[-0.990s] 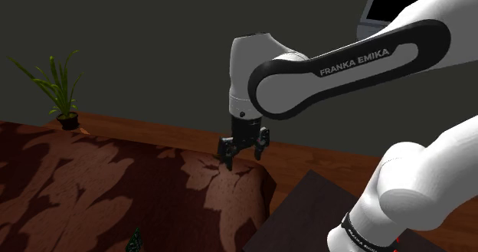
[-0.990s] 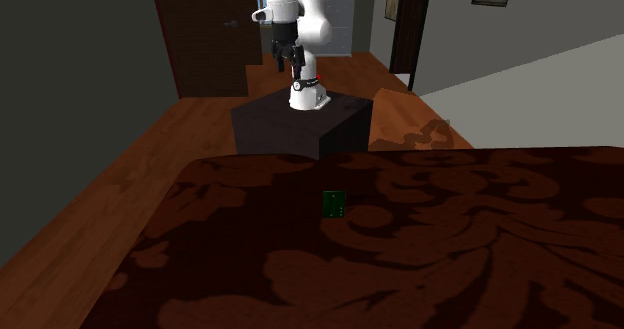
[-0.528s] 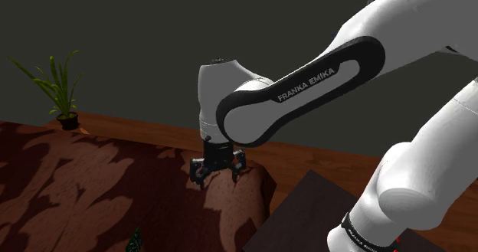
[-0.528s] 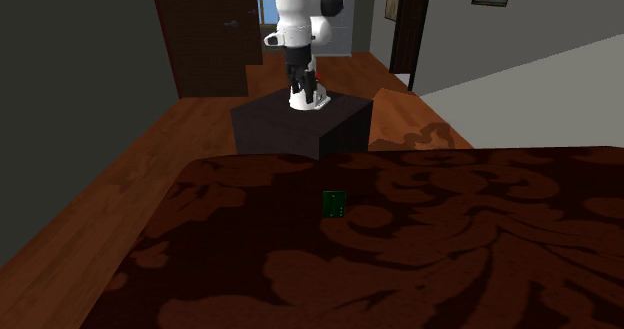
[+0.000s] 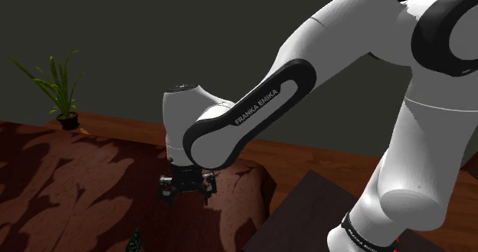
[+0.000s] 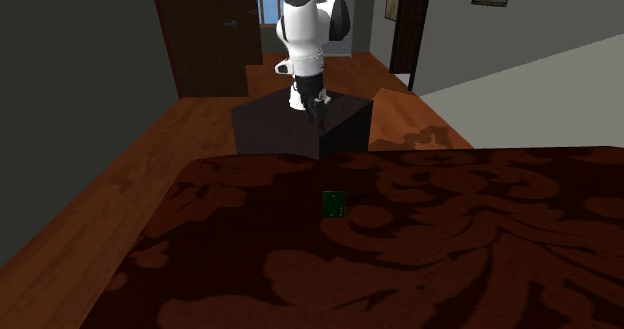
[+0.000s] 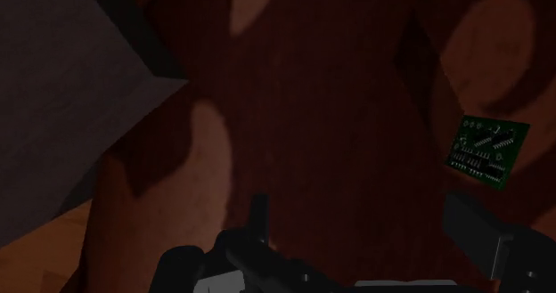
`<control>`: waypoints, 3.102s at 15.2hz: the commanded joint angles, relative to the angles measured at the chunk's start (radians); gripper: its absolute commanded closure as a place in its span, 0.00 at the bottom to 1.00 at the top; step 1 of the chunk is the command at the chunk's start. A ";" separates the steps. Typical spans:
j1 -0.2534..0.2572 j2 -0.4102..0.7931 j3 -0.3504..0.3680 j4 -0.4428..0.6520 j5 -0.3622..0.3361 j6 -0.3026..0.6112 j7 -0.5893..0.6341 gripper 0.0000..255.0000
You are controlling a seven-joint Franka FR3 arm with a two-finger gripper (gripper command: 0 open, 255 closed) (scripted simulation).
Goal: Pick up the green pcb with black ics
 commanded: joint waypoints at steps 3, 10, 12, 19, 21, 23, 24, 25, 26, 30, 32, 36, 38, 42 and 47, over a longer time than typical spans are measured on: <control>0.073 0.185 -0.040 0.133 -0.091 0.042 0.167 0.00; 0.202 0.462 -0.131 0.409 -0.156 0.056 0.349 0.00; 0.235 0.540 -0.154 0.503 -0.161 0.049 0.387 0.00; 0.278 0.666 -0.187 0.622 -0.171 0.064 0.422 0.00; 0.283 0.687 -0.192 0.629 -0.175 0.078 0.421 0.00; 0.286 0.703 -0.197 0.636 -0.178 0.088 0.421 0.00; 0.286 0.703 -0.197 0.636 -0.178 0.088 0.421 0.00; 0.285 0.702 -0.196 0.634 -0.178 0.088 0.420 1.00; 0.285 0.702 -0.197 0.634 -0.178 0.088 0.420 1.00; 0.285 0.702 -0.197 0.635 -0.178 0.088 0.420 1.00; 0.285 0.702 -0.197 0.635 -0.178 0.088 0.420 1.00; 0.282 0.682 -0.191 0.627 -0.174 0.075 0.421 1.00; 0.277 0.661 -0.186 0.620 -0.170 0.061 0.422 1.00; 0.268 0.621 -0.175 0.609 -0.160 0.033 0.423 1.00; 0.257 0.572 -0.161 0.599 -0.148 -0.006 0.423 1.00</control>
